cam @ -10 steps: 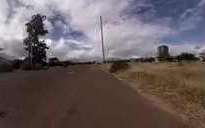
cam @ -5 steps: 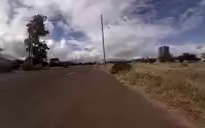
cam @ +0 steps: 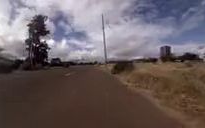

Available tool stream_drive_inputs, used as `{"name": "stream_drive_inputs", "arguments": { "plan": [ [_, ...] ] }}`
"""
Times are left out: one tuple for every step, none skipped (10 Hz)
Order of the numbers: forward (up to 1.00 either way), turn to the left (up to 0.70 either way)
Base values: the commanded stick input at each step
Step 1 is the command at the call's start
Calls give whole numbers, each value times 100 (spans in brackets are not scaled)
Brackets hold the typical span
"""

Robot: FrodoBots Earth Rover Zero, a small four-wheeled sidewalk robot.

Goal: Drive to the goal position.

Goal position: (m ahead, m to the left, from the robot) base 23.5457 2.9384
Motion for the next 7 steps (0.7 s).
{"name": "stream_drive_inputs", "arguments": {
  "plan": [
    [70,0],
    [70,0],
    [70,0],
    [70,0],
    [70,0],
    [70,0],
    [70,0]
  ]
}}
